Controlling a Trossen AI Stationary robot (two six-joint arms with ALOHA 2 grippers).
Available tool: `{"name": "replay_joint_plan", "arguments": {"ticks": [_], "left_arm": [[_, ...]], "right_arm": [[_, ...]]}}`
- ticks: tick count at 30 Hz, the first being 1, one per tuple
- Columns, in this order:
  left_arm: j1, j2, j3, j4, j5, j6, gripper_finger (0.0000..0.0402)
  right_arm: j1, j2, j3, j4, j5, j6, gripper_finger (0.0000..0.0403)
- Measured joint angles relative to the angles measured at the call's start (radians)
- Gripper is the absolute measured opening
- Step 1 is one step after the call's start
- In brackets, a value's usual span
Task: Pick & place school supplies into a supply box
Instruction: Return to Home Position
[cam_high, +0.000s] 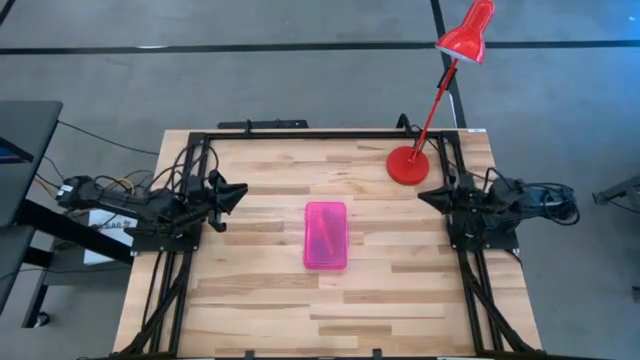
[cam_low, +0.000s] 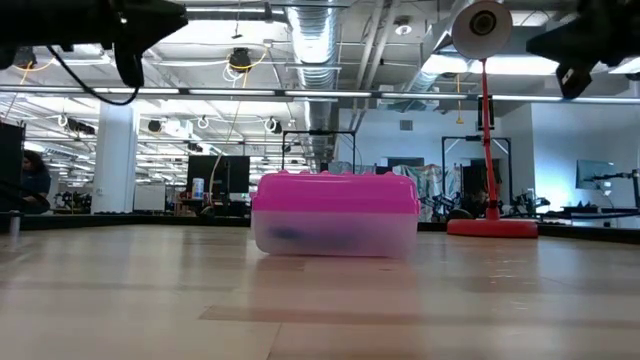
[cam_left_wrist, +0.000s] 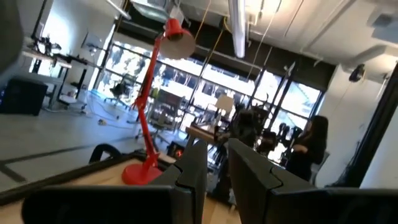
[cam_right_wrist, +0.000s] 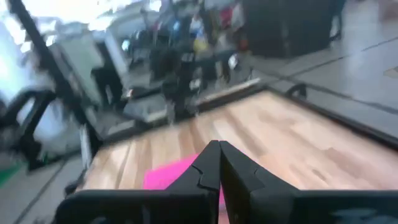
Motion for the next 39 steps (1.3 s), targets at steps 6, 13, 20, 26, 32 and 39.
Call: {"name": "replay_joint_plan", "arguments": {"ticks": [6,13,20,26,32,39], "left_arm": [[0.000,0.000,-0.035,-0.001,0.000,-0.044,0.0059],[0.000,-0.001,-0.087,0.033,0.002,-0.059,0.0059],[-0.001,0.000,-0.131,0.081,0.001,-0.082,0.0059],[-0.001,0.002,-0.131,0.065,-0.010,-0.080,0.0059],[-0.001,0.002,-0.131,0.013,-0.009,-0.146,0.0059],[0.001,0.002,-0.131,-0.177,-0.093,-0.318,0.0059]], "right_arm": [[-0.041,0.000,-0.090,0.171,-0.009,0.035,0.0001],[-0.063,-0.002,-0.210,0.286,-0.048,0.052,0.0001],[-0.064,-0.002,-0.297,0.402,-0.088,0.098,0.0001],[-0.064,-0.001,-0.343,0.469,-0.088,0.120,0.0001],[-0.064,0.000,-0.343,0.467,-0.085,0.107,0.0001],[-0.064,0.000,-0.343,0.467,-0.080,0.105,0.0001]]}}
